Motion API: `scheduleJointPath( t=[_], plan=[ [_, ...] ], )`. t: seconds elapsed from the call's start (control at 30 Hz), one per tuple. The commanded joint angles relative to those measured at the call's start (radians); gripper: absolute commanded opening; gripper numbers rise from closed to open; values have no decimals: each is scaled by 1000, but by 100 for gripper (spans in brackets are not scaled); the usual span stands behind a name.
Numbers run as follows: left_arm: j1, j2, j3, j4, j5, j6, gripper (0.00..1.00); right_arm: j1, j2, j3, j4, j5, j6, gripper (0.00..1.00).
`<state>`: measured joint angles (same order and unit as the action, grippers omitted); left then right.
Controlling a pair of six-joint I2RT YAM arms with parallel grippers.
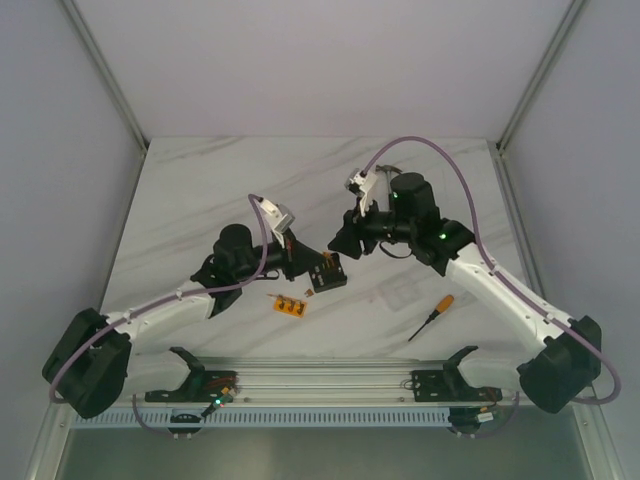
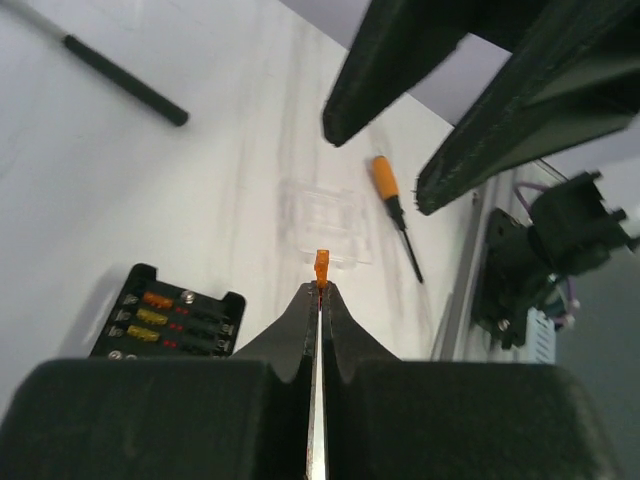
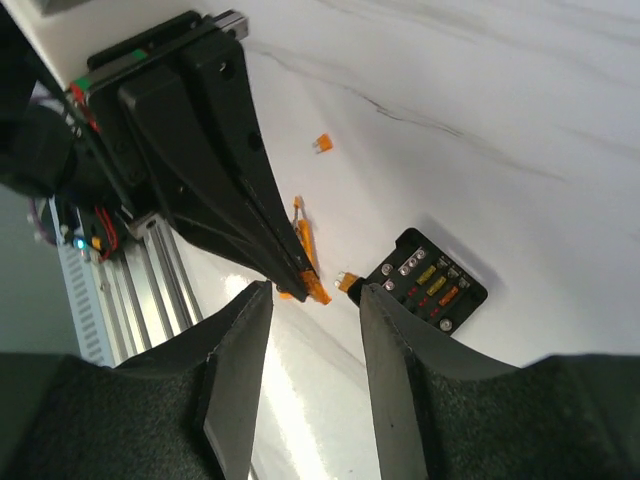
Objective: Snap on the fuse box
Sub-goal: Pick up the fuse from the center of the board.
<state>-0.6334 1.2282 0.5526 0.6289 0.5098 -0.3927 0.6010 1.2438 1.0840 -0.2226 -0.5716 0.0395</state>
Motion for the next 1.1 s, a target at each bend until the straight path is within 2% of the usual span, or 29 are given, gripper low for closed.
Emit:
scheduleJointPath(
  t=[0.0,0.17,0.5,0.87,1.07],
  plan=[
    [12,-47,50,-57,186,81,0,-6,-26,50,-70,-140,-187,47],
    [12,-73,59,-67,241,90,0,-7,-20,55,-108,-215,-257,45],
    [12,-77,61,-20,285,54,0,-6,5,66,-146,-322,-299,38],
    [11,-70,60,31,316,21,0,-4,40,74,-156,-362,-311,36],
    [11,-71,59,41,319,14,0,-5,44,79,-166,-371,-321,29]
  ],
)
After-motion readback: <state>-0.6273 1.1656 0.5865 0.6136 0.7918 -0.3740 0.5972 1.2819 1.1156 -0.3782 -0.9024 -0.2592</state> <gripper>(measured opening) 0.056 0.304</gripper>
